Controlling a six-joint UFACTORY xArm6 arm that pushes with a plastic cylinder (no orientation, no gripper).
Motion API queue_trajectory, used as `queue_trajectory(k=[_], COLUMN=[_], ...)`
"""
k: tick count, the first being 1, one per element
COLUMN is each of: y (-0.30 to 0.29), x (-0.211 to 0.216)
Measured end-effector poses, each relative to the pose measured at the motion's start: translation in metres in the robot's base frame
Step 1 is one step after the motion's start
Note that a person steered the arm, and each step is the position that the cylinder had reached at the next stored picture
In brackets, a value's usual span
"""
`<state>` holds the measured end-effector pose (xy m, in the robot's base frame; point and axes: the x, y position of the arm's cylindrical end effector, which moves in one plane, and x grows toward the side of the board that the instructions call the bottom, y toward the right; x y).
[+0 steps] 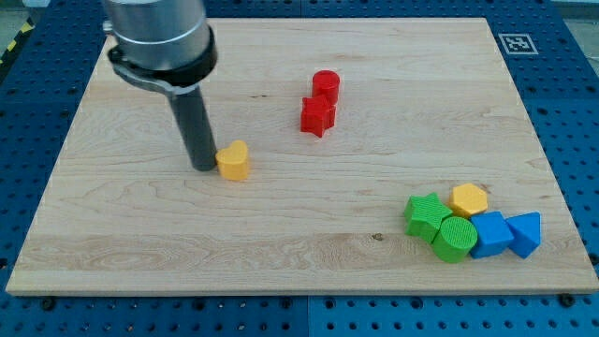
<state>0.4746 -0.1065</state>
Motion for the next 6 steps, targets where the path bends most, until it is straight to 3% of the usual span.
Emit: queue_trajectory(k=[3, 4, 6], y=[0.094, 0.111, 0.16], x=[0.005, 0.036, 0.048])
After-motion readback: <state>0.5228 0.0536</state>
